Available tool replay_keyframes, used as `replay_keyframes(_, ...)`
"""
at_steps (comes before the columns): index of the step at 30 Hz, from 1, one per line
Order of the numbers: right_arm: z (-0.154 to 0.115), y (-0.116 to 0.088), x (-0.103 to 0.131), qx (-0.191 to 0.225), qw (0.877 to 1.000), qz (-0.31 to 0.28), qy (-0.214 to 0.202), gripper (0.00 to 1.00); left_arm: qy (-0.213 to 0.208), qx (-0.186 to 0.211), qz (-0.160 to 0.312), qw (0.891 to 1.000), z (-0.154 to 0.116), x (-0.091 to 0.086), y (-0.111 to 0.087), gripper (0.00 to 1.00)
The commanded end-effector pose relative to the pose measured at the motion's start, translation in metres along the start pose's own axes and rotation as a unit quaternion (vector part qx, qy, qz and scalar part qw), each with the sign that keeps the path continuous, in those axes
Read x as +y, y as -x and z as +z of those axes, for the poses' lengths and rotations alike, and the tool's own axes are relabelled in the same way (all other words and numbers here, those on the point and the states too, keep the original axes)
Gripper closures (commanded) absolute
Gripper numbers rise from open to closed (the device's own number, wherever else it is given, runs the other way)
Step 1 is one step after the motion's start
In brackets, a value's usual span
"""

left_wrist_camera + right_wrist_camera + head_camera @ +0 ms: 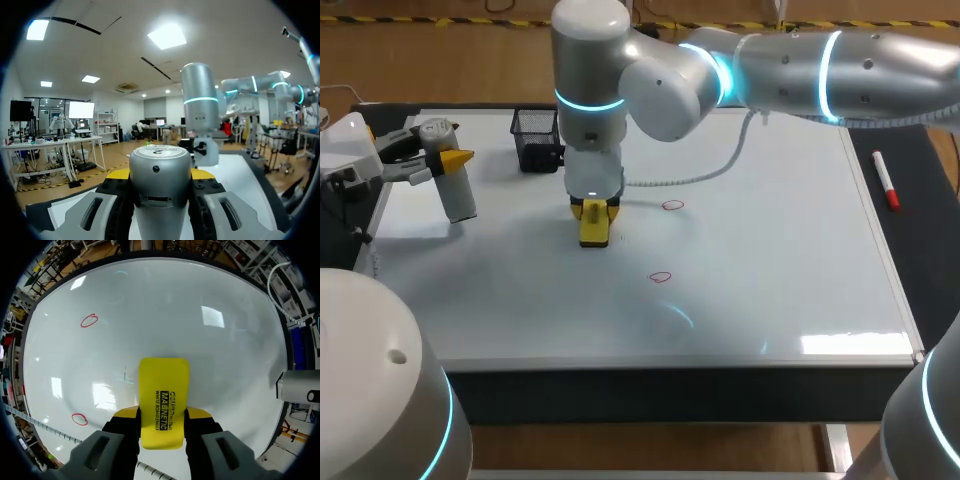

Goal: Pick up the inspection probe, press it on each red-marked spot on the whiteboard one by one, put down the probe, pick up the eraser, and wipe off all the red marks.

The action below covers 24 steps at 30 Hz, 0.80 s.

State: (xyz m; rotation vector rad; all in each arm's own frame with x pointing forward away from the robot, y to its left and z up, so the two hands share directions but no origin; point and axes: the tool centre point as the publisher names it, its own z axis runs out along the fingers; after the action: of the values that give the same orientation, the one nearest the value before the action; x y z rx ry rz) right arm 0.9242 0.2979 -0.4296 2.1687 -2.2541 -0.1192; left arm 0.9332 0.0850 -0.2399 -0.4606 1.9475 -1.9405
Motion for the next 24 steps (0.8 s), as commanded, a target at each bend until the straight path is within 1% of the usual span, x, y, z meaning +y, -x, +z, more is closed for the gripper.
replay_keyframes(1,-0.001,-0.016,0.000,-0.006,1.000,0.000,-0.004,1.00,0.000,0.000,0.001,1.000,0.000,-0.001,0.000,1.00)
replay_keyframes(6,0.000,-0.024,0.001,-0.001,1.000,0.003,-0.006,1.00,0.000,0.000,0.001,1.000,0.000,-0.001,0.000,1.00)
replay_keyframes(12,-0.004,-0.028,-0.001,0.001,1.000,0.005,-0.008,1.00,0.000,0.000,0.001,1.000,0.000,-0.001,0.000,1.00)
replay_keyframes(18,-0.022,-0.035,-0.007,-0.002,1.000,-0.005,0.003,1.00,0.000,0.000,0.001,1.000,0.000,-0.001,0.000,1.00)
replay_keyframes(24,-0.044,-0.049,-0.024,-0.020,1.000,0.000,-0.001,1.00,0.000,0.000,0.001,1.000,0.000,-0.001,0.000,1.00)
